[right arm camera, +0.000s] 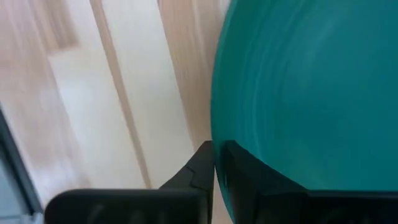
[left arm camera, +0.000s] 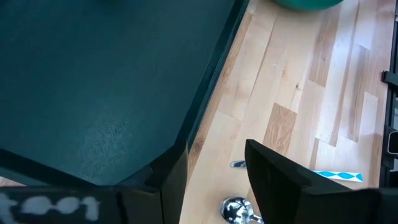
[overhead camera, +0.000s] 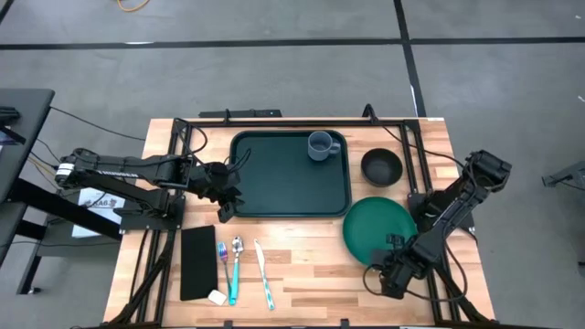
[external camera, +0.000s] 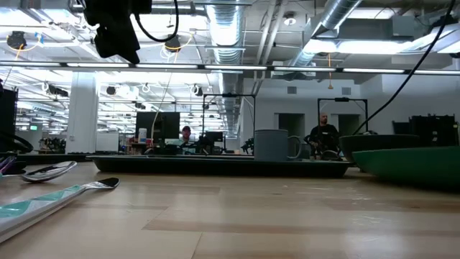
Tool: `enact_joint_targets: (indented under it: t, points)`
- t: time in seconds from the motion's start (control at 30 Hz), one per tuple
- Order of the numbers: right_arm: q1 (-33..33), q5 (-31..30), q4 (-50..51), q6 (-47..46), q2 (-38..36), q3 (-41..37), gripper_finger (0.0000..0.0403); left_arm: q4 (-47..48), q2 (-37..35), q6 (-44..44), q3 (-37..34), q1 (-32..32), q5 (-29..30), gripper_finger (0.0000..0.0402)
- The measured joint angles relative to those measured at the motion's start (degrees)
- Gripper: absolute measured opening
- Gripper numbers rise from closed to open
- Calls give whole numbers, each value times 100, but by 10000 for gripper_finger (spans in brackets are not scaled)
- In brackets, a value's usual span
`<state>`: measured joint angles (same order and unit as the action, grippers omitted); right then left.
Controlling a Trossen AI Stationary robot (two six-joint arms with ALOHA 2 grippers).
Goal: Set up tray
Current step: Put the dark green plate on the black serving tray
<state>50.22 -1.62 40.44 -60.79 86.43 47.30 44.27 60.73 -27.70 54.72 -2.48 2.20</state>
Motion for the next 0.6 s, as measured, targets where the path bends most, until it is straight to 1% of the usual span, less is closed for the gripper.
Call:
enact_joint_targets:
  t: [0.13,0.43,0.6]
  points:
    - [-198,1,8,106,0,253,6,0,0,0,0,0,-2,148]
    - [-567,-181,39,109,3,966,3,2,0,170,0,0,-53,148]
    - [-771,-576,570,192,9,1461,1,4,0,293,0,0,-85,148]
